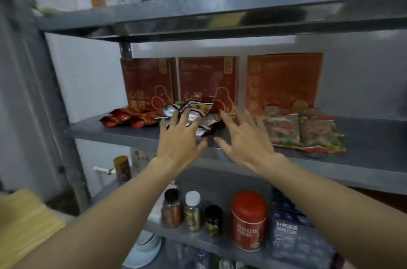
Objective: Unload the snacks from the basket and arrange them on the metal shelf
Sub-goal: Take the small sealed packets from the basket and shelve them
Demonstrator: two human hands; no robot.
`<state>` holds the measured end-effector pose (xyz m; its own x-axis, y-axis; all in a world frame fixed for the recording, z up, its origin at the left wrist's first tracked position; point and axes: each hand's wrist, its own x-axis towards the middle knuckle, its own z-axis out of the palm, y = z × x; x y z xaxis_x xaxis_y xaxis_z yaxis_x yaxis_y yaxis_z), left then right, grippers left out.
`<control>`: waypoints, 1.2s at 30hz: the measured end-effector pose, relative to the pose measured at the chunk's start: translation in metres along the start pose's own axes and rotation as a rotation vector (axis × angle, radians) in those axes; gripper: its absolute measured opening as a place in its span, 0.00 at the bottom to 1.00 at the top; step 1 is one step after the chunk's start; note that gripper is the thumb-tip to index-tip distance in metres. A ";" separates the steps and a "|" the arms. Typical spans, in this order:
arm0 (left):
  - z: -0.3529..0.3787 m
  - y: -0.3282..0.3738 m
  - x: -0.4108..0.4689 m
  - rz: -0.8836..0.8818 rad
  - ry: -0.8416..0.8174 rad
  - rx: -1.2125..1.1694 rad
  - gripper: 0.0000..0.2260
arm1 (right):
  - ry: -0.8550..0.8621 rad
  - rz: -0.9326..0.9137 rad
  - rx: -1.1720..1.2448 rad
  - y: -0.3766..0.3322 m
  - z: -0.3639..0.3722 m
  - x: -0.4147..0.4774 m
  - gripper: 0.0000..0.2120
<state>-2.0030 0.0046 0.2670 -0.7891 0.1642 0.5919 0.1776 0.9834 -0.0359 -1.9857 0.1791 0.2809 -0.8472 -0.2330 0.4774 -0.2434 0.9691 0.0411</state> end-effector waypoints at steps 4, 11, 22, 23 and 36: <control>-0.027 -0.073 -0.032 -0.095 0.044 0.095 0.28 | 0.037 -0.112 0.024 -0.076 -0.001 0.013 0.34; -0.078 -0.235 -0.122 -0.275 0.045 0.201 0.28 | 0.049 -0.291 0.092 -0.257 0.000 0.024 0.35; -0.128 -0.480 -0.291 -0.595 0.000 0.367 0.26 | 0.005 -0.535 0.254 -0.542 0.043 0.021 0.34; -0.128 -0.497 -0.302 -0.625 -0.002 0.366 0.26 | -0.009 -0.552 0.264 -0.561 0.050 0.023 0.34; -0.057 -0.684 -0.341 -0.826 -0.075 0.375 0.27 | -0.146 -0.712 0.408 -0.755 0.175 0.102 0.32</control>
<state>-1.8219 -0.7287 0.1360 -0.6188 -0.6125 0.4918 -0.6542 0.7484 0.1089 -1.9711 -0.5908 0.1454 -0.4720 -0.8145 0.3375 -0.8723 0.4869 -0.0448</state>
